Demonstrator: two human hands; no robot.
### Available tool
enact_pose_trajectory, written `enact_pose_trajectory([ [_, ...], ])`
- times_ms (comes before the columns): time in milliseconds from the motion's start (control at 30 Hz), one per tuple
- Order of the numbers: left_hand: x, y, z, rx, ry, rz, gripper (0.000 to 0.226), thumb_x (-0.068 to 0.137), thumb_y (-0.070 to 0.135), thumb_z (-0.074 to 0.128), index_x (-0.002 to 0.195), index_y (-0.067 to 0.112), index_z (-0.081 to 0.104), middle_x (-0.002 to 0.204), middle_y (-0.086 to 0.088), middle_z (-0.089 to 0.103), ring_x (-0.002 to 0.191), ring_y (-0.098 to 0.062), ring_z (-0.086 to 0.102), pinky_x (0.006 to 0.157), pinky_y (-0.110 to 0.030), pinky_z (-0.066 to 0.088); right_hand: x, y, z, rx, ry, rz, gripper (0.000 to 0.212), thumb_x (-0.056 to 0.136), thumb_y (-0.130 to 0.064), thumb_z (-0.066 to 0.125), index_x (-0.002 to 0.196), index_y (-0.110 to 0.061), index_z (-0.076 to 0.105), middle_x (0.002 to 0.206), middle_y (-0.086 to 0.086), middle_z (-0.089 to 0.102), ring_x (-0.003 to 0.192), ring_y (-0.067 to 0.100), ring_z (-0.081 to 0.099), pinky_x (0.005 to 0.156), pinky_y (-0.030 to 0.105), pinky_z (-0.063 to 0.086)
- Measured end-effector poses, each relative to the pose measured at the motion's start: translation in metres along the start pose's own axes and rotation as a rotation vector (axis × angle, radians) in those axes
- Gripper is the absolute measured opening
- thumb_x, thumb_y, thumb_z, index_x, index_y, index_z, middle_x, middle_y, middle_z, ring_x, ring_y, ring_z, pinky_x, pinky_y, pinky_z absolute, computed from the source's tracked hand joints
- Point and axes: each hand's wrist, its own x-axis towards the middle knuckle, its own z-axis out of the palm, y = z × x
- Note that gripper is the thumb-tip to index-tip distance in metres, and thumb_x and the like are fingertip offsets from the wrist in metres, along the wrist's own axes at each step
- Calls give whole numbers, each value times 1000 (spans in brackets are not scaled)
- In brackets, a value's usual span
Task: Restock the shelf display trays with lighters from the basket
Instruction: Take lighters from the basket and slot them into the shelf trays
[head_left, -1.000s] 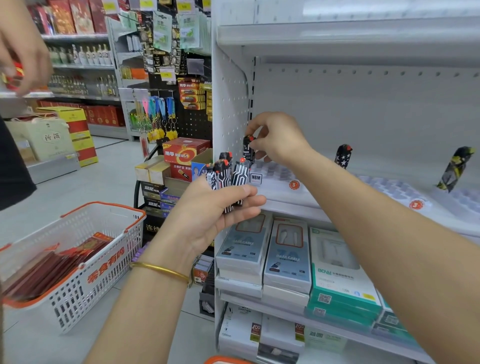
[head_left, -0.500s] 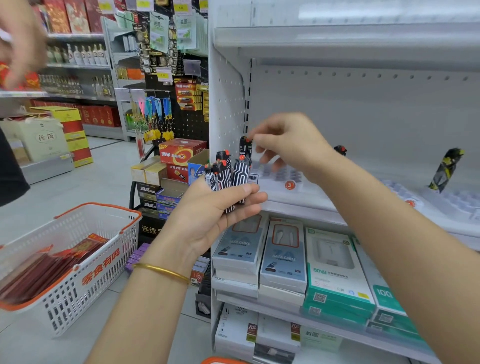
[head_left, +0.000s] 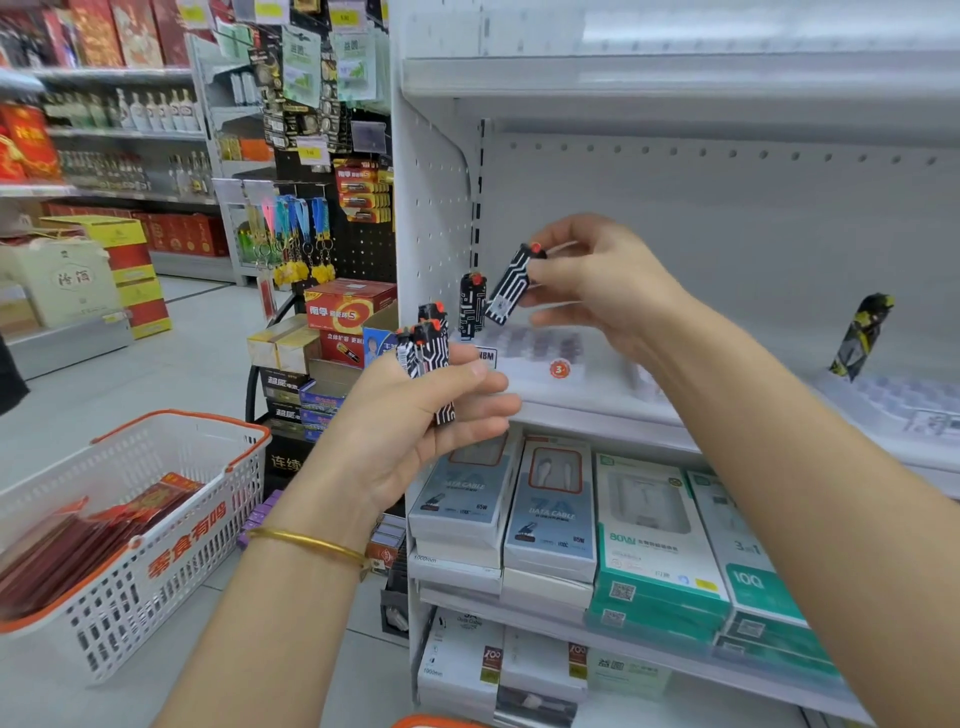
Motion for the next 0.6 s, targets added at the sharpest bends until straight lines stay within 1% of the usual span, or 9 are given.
enact_pose_trajectory([
  [67,1,0,-1,37,2,-12,11,87,4,60,98,6,60,75,-10,72,56,-14,67,48,-21,53,10,2,4,-84,29,-34,15,90,-1,53,87,-16,51,83,6,56,67,19,64,59,29,56],
  [133,2,-1,-2,65,7,-26,11,87,5,61,97,8,61,72,-7,72,49,-9,62,46,-19,51,18,5,9,-133,16,-45,16,91,-1,52,86,-16,51,81,5,53,64,16,63,60,29,56],
  [233,3,-1,-4,77,11,-35,13,87,5,61,100,9,61,71,-6,71,46,-7,57,44,-18,49,25,9,16,-170,-7,-56,19,91,1,51,84,-17,52,82,8,51,67,19,61,65,33,57],
  [300,3,-1,-5,81,12,-36,14,88,5,60,101,8,61,71,-6,71,45,-7,57,43,-18,48,26,10,19,-169,-17,-72,16,90,2,51,88,-14,53,80,8,50,67,19,59,66,33,57],
  [367,3,0,-6,80,11,-36,15,88,5,60,103,8,60,71,-6,71,45,-7,56,43,-18,48,26,10,22,-175,-26,-89,15,90,3,51,94,-11,54,76,6,49,63,17,58,65,32,58],
  [433,3,0,-7,76,13,-37,18,88,5,60,105,8,60,72,-6,71,45,-7,56,43,-18,47,26,11,26,-183,-23,-100,16,89,4,51,95,-10,55,73,4,48,61,18,58,61,30,57],
  [533,3,0,-6,69,18,-28,19,88,6,60,106,10,60,72,-6,71,45,-7,55,43,-18,47,23,8,28,-184,-14,-108,14,89,3,52,94,-9,54,75,4,48,68,23,58,62,32,57],
  [600,4,1,-5,59,27,-16,18,88,7,60,106,10,60,71,-5,71,45,-6,55,43,-17,47,20,5,27,-173,-15,-122,12,89,1,51,94,-10,52,83,8,54,73,22,60,57,29,54],
])
